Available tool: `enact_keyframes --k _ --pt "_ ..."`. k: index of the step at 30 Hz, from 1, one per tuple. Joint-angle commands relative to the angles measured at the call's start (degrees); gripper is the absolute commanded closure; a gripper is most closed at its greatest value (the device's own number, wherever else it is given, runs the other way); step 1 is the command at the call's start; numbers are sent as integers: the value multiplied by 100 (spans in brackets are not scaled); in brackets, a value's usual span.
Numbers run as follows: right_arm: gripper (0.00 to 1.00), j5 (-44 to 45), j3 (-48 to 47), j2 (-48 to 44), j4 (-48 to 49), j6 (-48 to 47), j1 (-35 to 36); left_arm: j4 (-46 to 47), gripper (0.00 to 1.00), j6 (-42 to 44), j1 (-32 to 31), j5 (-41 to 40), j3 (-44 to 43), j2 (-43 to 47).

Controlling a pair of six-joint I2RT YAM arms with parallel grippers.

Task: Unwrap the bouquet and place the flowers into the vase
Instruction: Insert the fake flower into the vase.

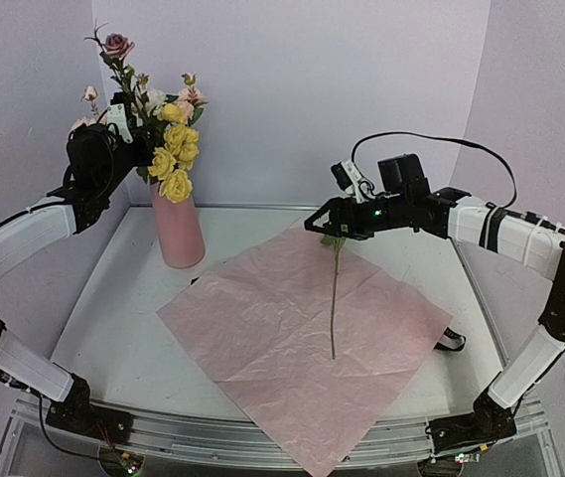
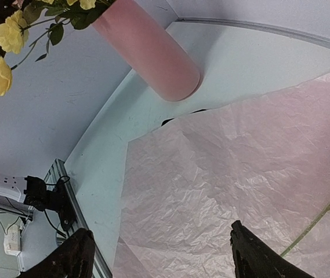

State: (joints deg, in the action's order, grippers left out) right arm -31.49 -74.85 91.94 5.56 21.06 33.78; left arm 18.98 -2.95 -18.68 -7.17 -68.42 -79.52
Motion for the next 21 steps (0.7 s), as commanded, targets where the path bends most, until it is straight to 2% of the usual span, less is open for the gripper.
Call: enact_keyframes --k 1,6,12,16,19,21 --pt "18 -172 -206 3 68 14 -21 -21 76 -141 33 -199 -47 299" --pt "18 -239 -176 18 72 41 -21 -69 65 -303 33 -251 -30 495" --pt "18 -289 -160 13 70 62 -21 -116 64 -387 37 -210 -45 689" --pt "18 -326 -140 8 78 88 -21 -150 75 -369 33 -200 -96 738" --pt "18 -352 -134 8 69 100 -19 -168 93 -301 34 -135 -129 717" --pt "18 -365 -131 1 72 95 -21 -188 100 -266 33 -85 -160 654"
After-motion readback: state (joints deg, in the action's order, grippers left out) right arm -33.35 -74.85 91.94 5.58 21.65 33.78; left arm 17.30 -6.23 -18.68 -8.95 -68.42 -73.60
